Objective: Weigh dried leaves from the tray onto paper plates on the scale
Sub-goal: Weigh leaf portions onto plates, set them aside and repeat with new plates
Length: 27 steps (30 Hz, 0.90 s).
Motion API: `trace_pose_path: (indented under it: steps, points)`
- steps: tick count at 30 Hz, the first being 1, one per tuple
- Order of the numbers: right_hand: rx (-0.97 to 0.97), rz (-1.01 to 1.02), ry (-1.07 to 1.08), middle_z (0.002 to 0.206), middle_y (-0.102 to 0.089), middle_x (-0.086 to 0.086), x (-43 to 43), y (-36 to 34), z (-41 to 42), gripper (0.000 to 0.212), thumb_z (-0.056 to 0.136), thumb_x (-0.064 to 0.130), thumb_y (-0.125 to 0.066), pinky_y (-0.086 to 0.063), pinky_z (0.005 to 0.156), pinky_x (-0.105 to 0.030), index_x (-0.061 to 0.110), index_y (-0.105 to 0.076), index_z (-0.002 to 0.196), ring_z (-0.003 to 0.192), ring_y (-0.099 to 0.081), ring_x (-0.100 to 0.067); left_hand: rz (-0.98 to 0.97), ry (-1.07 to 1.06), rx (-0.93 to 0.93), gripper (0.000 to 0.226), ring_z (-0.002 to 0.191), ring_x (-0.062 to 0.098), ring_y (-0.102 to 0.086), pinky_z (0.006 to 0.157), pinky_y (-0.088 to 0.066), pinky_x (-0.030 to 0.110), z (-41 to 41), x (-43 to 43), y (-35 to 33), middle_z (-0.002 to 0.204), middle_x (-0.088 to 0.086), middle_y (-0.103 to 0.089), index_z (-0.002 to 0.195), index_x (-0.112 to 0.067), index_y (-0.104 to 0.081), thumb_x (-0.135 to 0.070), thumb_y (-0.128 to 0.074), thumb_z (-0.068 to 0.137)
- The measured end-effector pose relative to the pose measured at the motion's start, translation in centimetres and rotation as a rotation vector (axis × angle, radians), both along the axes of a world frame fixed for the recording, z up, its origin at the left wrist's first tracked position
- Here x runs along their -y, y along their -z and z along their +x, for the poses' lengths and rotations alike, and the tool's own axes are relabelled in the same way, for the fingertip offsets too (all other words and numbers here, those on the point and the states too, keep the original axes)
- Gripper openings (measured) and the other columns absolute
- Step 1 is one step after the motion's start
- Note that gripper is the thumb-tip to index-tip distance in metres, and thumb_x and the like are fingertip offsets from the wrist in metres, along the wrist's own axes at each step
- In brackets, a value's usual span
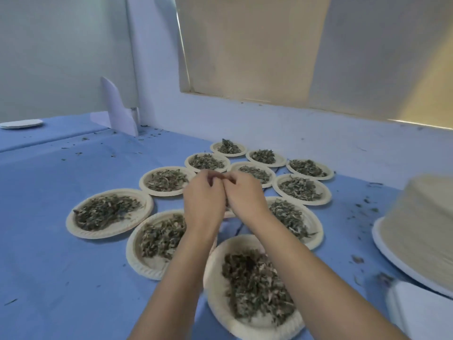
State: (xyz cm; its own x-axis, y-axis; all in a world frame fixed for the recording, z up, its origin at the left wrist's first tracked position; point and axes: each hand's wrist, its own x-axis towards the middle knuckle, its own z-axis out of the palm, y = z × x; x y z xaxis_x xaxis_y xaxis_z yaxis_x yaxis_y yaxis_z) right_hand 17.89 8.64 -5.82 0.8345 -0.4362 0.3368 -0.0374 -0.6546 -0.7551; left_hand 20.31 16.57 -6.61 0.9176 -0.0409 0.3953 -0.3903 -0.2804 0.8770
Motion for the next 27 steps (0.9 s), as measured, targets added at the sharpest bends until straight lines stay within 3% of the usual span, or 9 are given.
trace_pose_path:
  steps: [3, 6, 11, 16, 19, 23, 25, 27]
  points:
    - [0.090, -0.044, 0.091, 0.084, -0.069, 0.011, 4.1, -1.1, -4.2, 0.027, 0.090, 0.013, -0.050, -0.036, 0.057, -0.002, 0.021, -0.073, 0.101, 0.071, -0.057, -0.002, -0.087, 0.101, -0.039, 0.025, 0.082, 0.012, -0.058, 0.069, -0.041, 0.024, -3.7, 4.6, -1.6, 0.085, -0.006, -0.066, 0.095, -0.016, -0.069, -0.009, -0.047, 0.086]
    - [0.139, -0.136, 0.214, 0.092, -0.072, 0.006, 8.1, -2.1, -8.7, 0.026, 0.091, 0.011, -0.050, -0.037, 0.063, -0.004, 0.019, -0.073, 0.100, 0.078, -0.057, -0.004, -0.134, 0.228, -0.044, 0.026, 0.090, 0.014, -0.062, 0.081, -0.047, 0.029, -7.5, 8.8, -2.4, 0.092, -0.003, -0.070, 0.097, -0.015, -0.070, -0.009, -0.048, 0.086]
    - [0.102, -0.409, 0.390, 0.105, -0.069, -0.004, 13.4, -3.4, -15.5, 0.026, 0.095, 0.012, -0.047, -0.046, 0.084, -0.036, 0.015, -0.070, 0.106, 0.100, -0.059, -0.021, -0.241, 0.430, -0.112, 0.022, 0.084, 0.010, -0.063, 0.080, -0.049, 0.030, -13.1, 14.6, -3.2, 0.084, -0.005, -0.069, 0.089, -0.015, -0.068, -0.005, -0.049, 0.085]
    - [-0.048, -0.606, 0.584, 0.123, -0.061, 0.001, 17.1, -4.2, -20.6, 0.032, 0.098, 0.014, -0.041, -0.036, 0.087, -0.028, 0.018, -0.062, 0.123, 0.116, -0.047, -0.019, -0.269, 0.549, -0.184, 0.024, 0.090, 0.008, -0.063, 0.089, -0.049, 0.034, -16.5, 17.5, -2.8, 0.085, -0.008, -0.071, 0.086, -0.017, -0.070, -0.006, -0.049, 0.086]
    - [-0.185, -0.652, 0.616, 0.116, -0.063, -0.002, 17.9, -4.1, -22.3, 0.037, 0.092, 0.004, -0.042, -0.039, 0.087, -0.035, 0.016, -0.064, 0.120, 0.112, -0.052, -0.025, -0.310, 0.579, -0.250, 0.023, 0.089, 0.006, -0.064, 0.089, -0.048, 0.032, -17.8, 17.9, -2.3, 0.084, -0.007, -0.071, 0.084, -0.017, -0.069, -0.005, -0.049, 0.086]
    - [-0.225, -0.662, 0.626, 0.106, -0.067, -0.006, 17.7, -3.8, -22.8, 0.033, 0.090, 0.000, -0.045, -0.046, 0.083, -0.037, 0.012, -0.066, 0.112, 0.099, -0.058, -0.027, -0.361, 0.596, -0.308, 0.022, 0.088, 0.005, -0.065, 0.084, -0.048, 0.027, -18.3, 17.9, -2.1, 0.085, -0.004, -0.072, 0.089, -0.013, -0.069, -0.004, -0.048, 0.088]
    - [-0.232, -0.659, 0.636, 0.093, -0.068, -0.009, 17.5, -3.9, -22.8, 0.030, 0.086, -0.003, -0.046, -0.047, 0.072, -0.036, 0.009, -0.067, 0.105, 0.087, -0.059, -0.028, -0.390, 0.596, -0.329, 0.022, 0.083, 0.004, -0.065, 0.083, -0.049, 0.025, -18.3, 17.8, -2.2, 0.085, -0.002, -0.072, 0.091, -0.010, -0.068, -0.003, -0.047, 0.088]
    - [-0.262, -0.665, 0.656, 0.065, -0.049, -0.007, 17.2, -4.1, -22.9, 0.022, 0.084, -0.005, -0.045, -0.030, 0.051, -0.033, 0.009, -0.062, 0.080, 0.060, -0.043, -0.023, -0.412, 0.593, -0.344, 0.023, 0.079, 0.004, -0.065, 0.079, -0.049, 0.022, -18.2, 17.8, -2.2, 0.085, 0.000, -0.072, 0.089, -0.009, -0.068, -0.002, -0.046, 0.088]
